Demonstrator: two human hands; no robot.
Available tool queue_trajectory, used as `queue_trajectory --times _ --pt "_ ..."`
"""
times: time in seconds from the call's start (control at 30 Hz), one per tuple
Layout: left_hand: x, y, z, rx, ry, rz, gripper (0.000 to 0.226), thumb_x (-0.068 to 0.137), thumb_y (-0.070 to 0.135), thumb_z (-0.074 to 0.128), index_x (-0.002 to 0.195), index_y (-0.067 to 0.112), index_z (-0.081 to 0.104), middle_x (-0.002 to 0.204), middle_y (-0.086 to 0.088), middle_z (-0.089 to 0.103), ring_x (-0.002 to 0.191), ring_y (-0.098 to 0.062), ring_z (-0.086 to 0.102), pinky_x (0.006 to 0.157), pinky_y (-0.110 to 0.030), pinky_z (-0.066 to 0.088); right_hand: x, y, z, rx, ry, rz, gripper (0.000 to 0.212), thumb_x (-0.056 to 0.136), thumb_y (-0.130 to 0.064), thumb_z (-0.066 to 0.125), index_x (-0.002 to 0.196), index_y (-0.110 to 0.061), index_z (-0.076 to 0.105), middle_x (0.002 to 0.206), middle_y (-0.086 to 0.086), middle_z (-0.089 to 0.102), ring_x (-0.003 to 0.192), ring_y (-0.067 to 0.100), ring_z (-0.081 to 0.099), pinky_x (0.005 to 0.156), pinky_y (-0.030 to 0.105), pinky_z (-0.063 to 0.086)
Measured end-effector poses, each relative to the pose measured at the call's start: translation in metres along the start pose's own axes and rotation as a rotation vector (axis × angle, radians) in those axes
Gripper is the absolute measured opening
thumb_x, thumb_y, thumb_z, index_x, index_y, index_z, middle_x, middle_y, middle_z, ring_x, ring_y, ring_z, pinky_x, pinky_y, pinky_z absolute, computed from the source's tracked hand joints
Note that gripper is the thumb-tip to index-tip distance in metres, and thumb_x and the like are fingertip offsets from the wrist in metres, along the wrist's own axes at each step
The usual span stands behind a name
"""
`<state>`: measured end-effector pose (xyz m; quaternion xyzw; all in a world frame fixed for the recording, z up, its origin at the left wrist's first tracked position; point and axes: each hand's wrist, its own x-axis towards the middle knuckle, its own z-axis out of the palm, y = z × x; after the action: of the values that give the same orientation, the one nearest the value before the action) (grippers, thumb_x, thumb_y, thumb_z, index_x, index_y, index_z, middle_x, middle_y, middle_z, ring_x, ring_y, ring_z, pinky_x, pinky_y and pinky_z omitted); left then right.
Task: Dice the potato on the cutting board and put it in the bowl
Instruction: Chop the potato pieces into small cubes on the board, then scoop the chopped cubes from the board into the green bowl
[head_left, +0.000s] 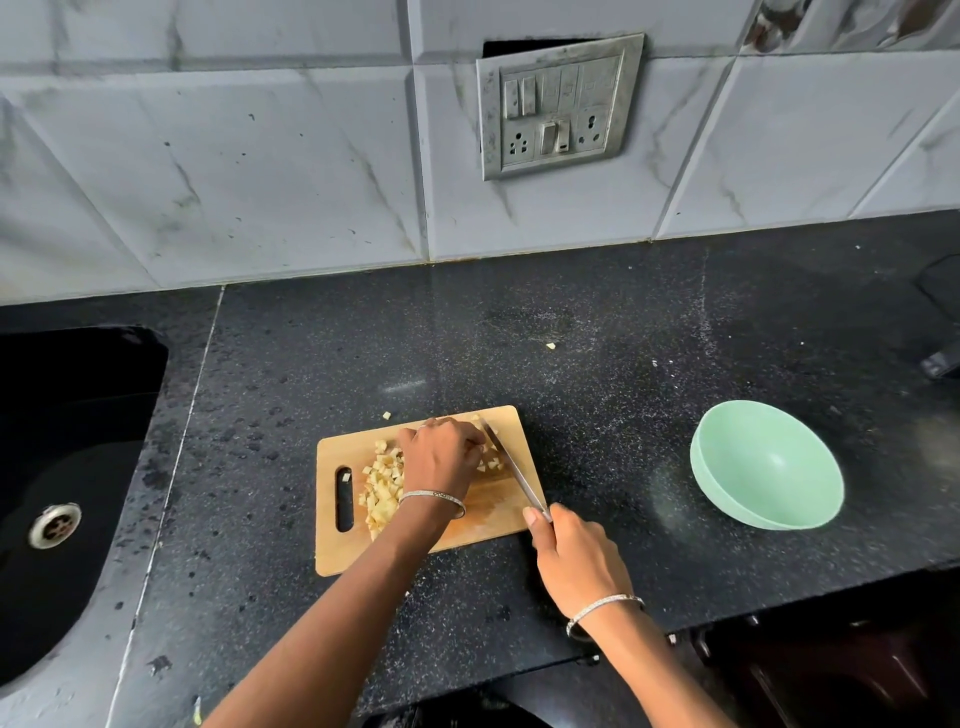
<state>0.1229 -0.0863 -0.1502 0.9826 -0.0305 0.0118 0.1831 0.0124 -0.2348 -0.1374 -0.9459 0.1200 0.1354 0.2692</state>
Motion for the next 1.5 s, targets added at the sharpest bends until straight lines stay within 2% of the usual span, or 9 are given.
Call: queue_trajectory --times 0.27,0.43,0.63,0.9,1.1,1.2,1.27,1.4,1.5 --pt "-0.001 -0.004 0.000 -0.108 -0.007 -0.037 0.016 0.087 0.026 0.058 0.093 0.032 0.072 0.096 0.010 0.068 0.098 -0.014 0.058 0.074 -0.033 0.019 0.004 0.006 -0.002 0.021 0.020 0.034 0.042 0.098 -0.056 0.029 0.085 -0.022 0.050 0.092 0.007 0.065 0.086 0.035 0.062 0.072 0.041 0.050" --pt "0.000 -0.007 -0.001 -0.104 -0.015 -0.056 0.010 0.087 0.034 0.061 0.088 0.028 0.068 0.098 0.008 0.066 0.099 -0.016 0.057 0.079 -0.035 0.021 0.010 0.009 -0.008 0.020 0.029 0.052 0.043 0.098 -0.056 0.030 0.083 -0.022 0.050 0.090 0.008 0.066 0.084 0.035 0.062 0.072 0.041 0.049" --pt "0.000 -0.013 0.008 -0.015 0.008 -0.045 0.024 0.092 0.041 0.054 0.089 0.021 0.066 0.098 0.005 0.064 0.099 -0.018 0.056 0.085 -0.038 0.025 0.017 0.013 -0.011 -0.015 0.031 0.040 0.042 0.098 -0.056 0.031 0.082 -0.021 0.048 0.089 0.006 0.063 0.084 0.033 0.060 0.065 0.038 0.041" --pt "-0.002 -0.017 -0.005 -0.147 0.050 -0.058 0.021 0.094 0.023 0.049 0.086 0.027 0.068 0.096 0.006 0.065 0.096 -0.019 0.056 0.076 -0.035 0.022 0.024 0.025 -0.016 -0.026 0.144 0.107 0.031 0.099 -0.045 0.042 0.083 -0.019 0.049 0.096 0.008 0.066 0.092 0.032 0.061 0.066 0.036 0.037" --pt "-0.011 -0.021 -0.014 -0.214 0.032 -0.057 0.018 0.090 0.018 0.058 0.088 0.031 0.070 0.092 0.012 0.071 0.095 -0.013 0.062 0.081 -0.035 0.036 0.030 0.029 -0.017 -0.098 0.326 0.112 0.022 0.095 -0.033 0.053 0.098 -0.011 0.057 0.100 0.009 0.060 0.091 0.029 0.061 0.068 0.034 0.039" --pt "-0.016 -0.024 -0.021 -0.339 0.051 -0.055 0.013 0.080 0.016 0.074 0.086 0.026 0.071 0.081 0.011 0.074 0.081 -0.007 0.069 0.074 -0.020 0.048 0.035 0.033 -0.022 -0.138 0.335 0.094 0.025 0.092 -0.032 0.059 0.101 -0.009 0.057 0.101 0.011 0.061 0.092 0.029 0.062 0.073 0.034 0.044" --pt "-0.019 -0.026 -0.027 -0.395 0.046 -0.078 0.014 0.073 0.014 0.080 0.082 0.022 0.072 0.076 0.010 0.073 0.071 -0.003 0.067 0.060 -0.005 0.040 0.037 0.034 -0.026 -0.166 0.307 0.093 0.027 0.092 -0.034 0.060 0.103 -0.009 0.055 0.103 0.011 0.062 0.093 0.028 0.062 0.074 0.034 0.046" --pt "-0.026 -0.029 -0.033 -0.394 0.081 -0.088 0.022 0.066 0.016 0.085 0.071 0.027 0.066 0.063 0.013 0.065 0.062 -0.003 0.060 0.059 -0.025 0.051 0.038 0.031 -0.032 -0.291 0.265 0.130 0.031 0.092 -0.040 0.059 0.105 -0.012 0.056 0.106 0.008 0.063 0.097 0.027 0.063 0.071 0.035 0.049" --pt "-0.032 -0.031 -0.039 -0.388 0.113 -0.073 0.018 0.071 0.012 0.080 0.073 0.026 0.069 0.066 0.011 0.065 0.061 -0.004 0.058 0.057 -0.024 0.048 0.043 0.024 -0.044 -0.368 0.259 0.103 0.027 0.092 -0.042 0.057 0.092 -0.015 0.064 0.099 0.006 0.065 0.093 0.027 0.062 0.066 0.033 0.045"
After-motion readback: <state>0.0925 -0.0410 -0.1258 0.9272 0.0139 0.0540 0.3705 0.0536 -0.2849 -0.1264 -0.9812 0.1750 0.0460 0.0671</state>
